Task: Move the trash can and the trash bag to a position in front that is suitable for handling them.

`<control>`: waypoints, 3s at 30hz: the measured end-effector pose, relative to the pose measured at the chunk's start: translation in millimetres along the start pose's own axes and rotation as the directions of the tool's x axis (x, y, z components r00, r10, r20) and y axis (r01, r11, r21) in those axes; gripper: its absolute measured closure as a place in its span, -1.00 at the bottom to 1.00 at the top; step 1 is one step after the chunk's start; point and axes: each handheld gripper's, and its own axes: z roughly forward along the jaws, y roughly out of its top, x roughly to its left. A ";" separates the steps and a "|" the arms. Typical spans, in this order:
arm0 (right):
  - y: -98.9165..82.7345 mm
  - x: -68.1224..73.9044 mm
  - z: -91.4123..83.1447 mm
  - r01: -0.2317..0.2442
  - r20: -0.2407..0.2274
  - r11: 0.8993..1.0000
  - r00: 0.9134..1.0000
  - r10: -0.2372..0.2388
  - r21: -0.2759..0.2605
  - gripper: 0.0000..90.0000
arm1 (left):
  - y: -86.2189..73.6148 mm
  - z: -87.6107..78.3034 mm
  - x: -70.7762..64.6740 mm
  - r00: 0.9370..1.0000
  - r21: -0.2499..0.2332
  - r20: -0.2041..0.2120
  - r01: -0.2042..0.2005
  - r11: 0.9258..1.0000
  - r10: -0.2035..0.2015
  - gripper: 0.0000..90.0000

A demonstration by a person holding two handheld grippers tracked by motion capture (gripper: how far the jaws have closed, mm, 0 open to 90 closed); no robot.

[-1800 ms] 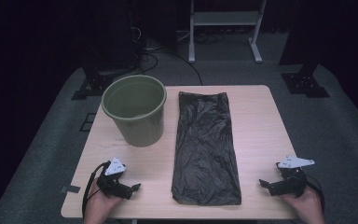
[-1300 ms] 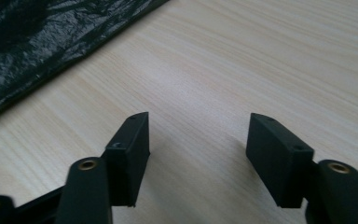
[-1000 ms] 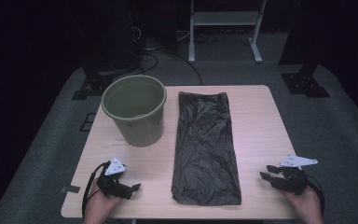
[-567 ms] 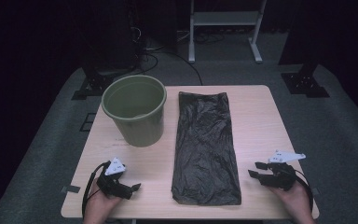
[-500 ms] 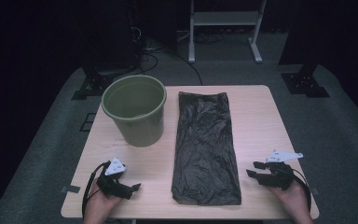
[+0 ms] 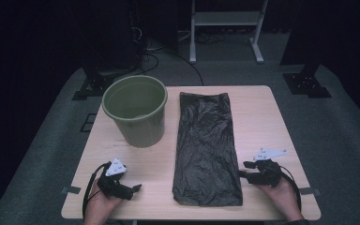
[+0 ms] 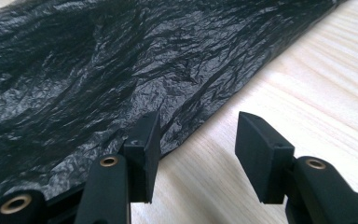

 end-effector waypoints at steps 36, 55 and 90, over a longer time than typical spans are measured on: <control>-0.6 -8.3 -6.7 0.010 0.055 1.000 0.998 -0.011 0.021 1.00 | 0.0 0.0 0.0 1.000 0.000 0.000 -0.001 1.000 0.001 -1.00; -35.0 -45.9 -50.2 -0.090 0.173 0.996 0.981 0.083 0.029 1.00 | 0.0 0.0 0.0 1.000 0.000 0.000 -0.001 1.000 0.001 -1.00; 13.2 -12.6 9.5 -0.016 0.088 0.995 0.996 0.007 0.098 -0.02 | 0.0 0.0 0.0 1.000 0.000 0.000 0.000 1.000 0.000 -1.00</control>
